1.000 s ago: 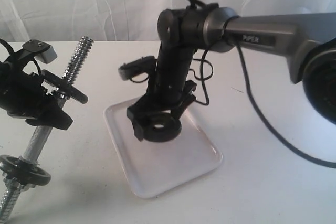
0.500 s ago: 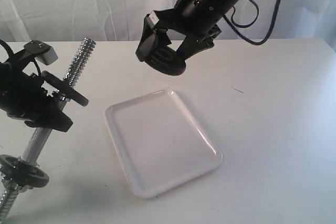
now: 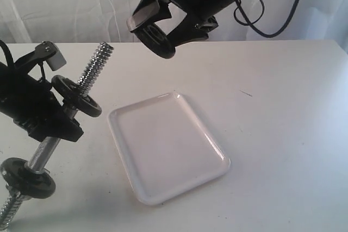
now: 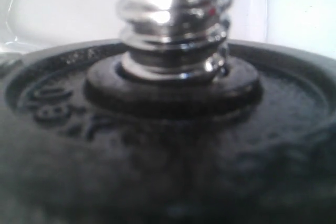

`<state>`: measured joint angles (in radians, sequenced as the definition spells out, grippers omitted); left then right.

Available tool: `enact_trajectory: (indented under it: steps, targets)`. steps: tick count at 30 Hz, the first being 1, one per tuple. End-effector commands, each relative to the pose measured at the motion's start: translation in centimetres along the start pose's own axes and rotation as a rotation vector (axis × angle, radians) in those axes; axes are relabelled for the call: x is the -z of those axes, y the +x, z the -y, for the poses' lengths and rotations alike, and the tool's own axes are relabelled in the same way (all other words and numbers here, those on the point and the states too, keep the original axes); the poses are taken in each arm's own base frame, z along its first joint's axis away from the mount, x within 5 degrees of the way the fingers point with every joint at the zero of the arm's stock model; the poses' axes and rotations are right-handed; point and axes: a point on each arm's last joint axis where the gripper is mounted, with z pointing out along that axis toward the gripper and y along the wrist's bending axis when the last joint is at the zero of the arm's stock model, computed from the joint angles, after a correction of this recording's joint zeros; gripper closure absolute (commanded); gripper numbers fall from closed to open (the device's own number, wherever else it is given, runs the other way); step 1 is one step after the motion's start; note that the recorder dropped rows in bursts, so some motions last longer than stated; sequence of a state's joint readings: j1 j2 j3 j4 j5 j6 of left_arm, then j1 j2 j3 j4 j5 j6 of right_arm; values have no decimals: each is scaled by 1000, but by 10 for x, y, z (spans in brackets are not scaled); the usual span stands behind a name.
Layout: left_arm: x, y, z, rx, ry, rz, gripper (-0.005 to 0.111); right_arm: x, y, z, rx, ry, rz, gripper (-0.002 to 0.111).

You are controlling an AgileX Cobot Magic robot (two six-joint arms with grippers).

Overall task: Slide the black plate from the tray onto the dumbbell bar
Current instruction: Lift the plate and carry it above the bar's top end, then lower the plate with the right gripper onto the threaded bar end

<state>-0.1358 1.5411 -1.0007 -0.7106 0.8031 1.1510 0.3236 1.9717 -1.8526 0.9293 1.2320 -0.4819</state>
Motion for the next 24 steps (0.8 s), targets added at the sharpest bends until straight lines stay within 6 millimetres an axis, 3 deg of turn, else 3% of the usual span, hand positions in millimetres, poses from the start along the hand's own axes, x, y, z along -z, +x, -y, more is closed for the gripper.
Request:
enact_trajectory:
  steps: [1,7,14,24]
  targets:
    - [13,-27,22,-34,61,146,107,11,-10,-20,-16,-121,101,108]
    - [12,-28,23,-39,59,147,107,7,-9,-24,-35,-128,90,108]
    - [12,-28,23,-38,57,147,107,-13,-4,-44,6,-150,37,108]
    - [12,-28,23,-38,59,148,107,-16,-1,-42,3,-110,7,108]
